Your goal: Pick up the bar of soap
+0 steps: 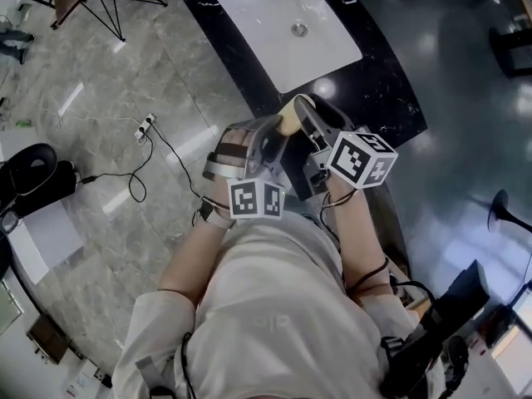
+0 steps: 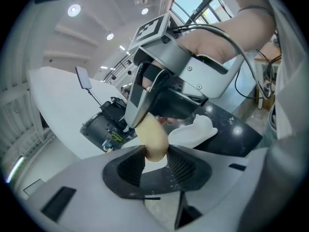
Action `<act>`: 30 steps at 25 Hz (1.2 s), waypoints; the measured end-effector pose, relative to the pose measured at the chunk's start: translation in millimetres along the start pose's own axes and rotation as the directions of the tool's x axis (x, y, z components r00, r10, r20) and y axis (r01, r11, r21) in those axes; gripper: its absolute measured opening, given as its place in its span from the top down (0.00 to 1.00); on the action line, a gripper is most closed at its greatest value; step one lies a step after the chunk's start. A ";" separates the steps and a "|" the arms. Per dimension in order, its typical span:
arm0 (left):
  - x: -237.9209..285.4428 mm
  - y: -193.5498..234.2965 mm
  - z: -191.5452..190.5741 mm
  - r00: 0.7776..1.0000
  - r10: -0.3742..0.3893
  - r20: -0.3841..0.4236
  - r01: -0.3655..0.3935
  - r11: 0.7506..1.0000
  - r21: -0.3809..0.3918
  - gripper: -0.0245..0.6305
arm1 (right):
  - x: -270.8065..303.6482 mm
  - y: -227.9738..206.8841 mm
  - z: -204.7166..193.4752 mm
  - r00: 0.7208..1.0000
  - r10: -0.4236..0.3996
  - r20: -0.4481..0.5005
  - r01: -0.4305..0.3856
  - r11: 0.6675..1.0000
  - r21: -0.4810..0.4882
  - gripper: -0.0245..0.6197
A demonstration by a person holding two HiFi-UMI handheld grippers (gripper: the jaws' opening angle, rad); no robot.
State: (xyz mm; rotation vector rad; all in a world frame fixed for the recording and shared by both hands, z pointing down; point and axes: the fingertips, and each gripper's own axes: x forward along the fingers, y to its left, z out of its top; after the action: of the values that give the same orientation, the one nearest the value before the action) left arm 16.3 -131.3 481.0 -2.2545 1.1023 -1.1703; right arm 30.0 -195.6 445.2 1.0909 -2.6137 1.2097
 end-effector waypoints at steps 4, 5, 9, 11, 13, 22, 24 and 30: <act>-22.5 32.6 -5.3 0.996 0.093 -0.014 -0.092 0.995 0.025 0.74 | 11.6 40.3 17.4 0.997 0.076 0.028 -0.075 0.996 -0.040 0.73; -28.5 40.4 -7.5 0.993 0.115 -0.019 -0.114 0.993 0.023 0.74 | 15.1 50.7 20.7 0.995 0.094 0.032 -0.092 0.994 -0.050 0.73; -53.8 76.5 -16.6 0.974 0.223 -0.037 -0.222 0.975 0.029 0.74 | 30.4 95.9 36.8 0.983 0.176 0.052 -0.171 0.981 -0.094 0.74; -71.4 91.9 -19.9 0.962 0.269 -0.039 -0.267 0.962 0.051 0.74 | 32.7 120.2 42.1 0.974 0.212 0.076 -0.203 0.973 -0.112 0.74; -88.4 106.8 -22.9 0.947 0.320 -0.042 -0.317 0.946 0.070 0.74 | 34.8 144.2 47.2 0.963 0.251 0.098 -0.238 0.962 -0.133 0.74; -151.0 154.5 -32.9 0.851 0.523 -0.052 -0.511 0.846 0.154 0.74 | 37.8 228.7 60.5 0.885 0.441 0.145 -0.410 0.889 -0.205 0.74; -163.1 162.2 -34.7 0.833 0.551 -0.051 -0.538 0.828 0.157 0.74 | 37.2 245.3 62.1 0.871 0.468 0.149 -0.428 0.872 -0.237 0.74; -193.3 173.8 -38.2 0.786 0.617 -0.038 -0.606 0.781 0.154 0.74 | 32.6 282.2 60.2 0.833 0.531 0.152 -0.477 0.831 -0.287 0.74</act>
State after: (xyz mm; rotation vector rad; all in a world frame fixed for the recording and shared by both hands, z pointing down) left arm -164.2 -88.1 294.9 -1.5494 1.5798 -1.0176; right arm -157.1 -131.4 232.6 0.5212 -3.2577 0.8225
